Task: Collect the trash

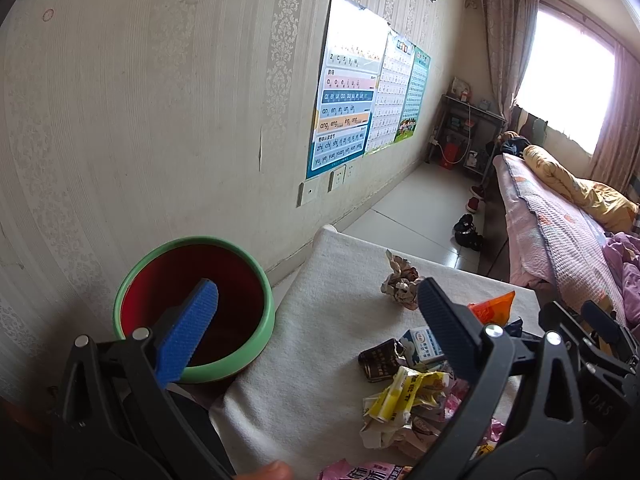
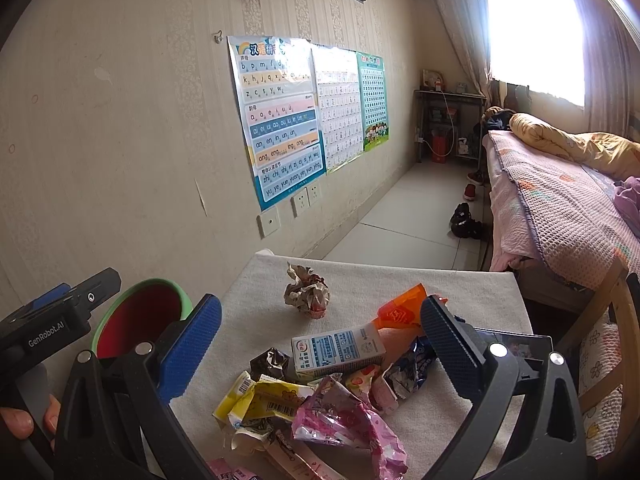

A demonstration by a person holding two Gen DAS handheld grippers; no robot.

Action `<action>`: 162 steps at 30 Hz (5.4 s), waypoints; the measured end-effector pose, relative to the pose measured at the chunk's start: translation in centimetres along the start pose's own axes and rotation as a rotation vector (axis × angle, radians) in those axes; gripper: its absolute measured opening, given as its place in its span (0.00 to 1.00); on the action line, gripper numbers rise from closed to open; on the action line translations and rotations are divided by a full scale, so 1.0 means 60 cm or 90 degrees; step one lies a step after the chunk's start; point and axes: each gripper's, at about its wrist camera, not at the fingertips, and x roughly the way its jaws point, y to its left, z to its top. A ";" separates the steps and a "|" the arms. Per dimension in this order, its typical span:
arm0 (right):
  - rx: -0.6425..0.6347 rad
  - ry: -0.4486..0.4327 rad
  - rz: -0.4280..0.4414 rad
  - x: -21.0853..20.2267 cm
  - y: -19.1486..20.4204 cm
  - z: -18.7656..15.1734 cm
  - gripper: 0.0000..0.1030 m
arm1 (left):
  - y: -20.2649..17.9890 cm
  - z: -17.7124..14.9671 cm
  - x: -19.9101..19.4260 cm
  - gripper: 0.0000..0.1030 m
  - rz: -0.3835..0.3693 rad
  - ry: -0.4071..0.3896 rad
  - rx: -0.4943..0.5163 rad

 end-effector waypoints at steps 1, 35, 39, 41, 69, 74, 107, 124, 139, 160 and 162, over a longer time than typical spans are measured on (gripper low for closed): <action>0.000 0.001 0.000 0.000 0.000 0.000 0.93 | 0.000 0.000 0.000 0.95 0.000 0.000 0.000; 0.011 0.025 -0.004 0.004 -0.009 -0.004 0.93 | -0.010 -0.006 -0.001 0.95 0.006 0.005 0.019; 0.008 0.027 -0.008 0.005 -0.017 -0.004 0.93 | -0.009 -0.005 -0.002 0.95 0.004 0.006 0.022; 0.001 0.037 -0.007 0.010 -0.023 -0.009 0.93 | -0.008 -0.006 0.001 0.95 0.000 0.008 0.028; 0.065 0.306 0.063 0.107 -0.117 -0.147 0.71 | -0.067 -0.135 0.157 0.19 -0.221 0.327 0.109; 0.091 0.329 0.064 0.119 -0.135 -0.162 0.71 | -0.039 -0.132 0.141 0.19 -0.203 0.314 0.088; 0.120 0.276 0.221 0.086 -0.052 -0.066 0.05 | 0.043 -0.097 0.115 0.19 -0.152 0.259 0.012; 0.054 0.315 0.331 0.158 0.116 -0.027 0.05 | 0.191 -0.037 0.112 0.20 -0.033 0.193 -0.053; 0.020 0.379 0.359 0.279 0.290 -0.011 0.06 | 0.328 -0.018 0.135 0.20 0.076 0.189 -0.119; -0.057 0.263 0.290 0.130 0.128 0.000 0.53 | 0.218 -0.039 0.110 0.64 0.012 0.176 -0.062; -0.074 0.268 0.256 0.114 0.081 -0.020 0.53 | 0.188 -0.050 0.107 0.65 -0.020 0.188 -0.054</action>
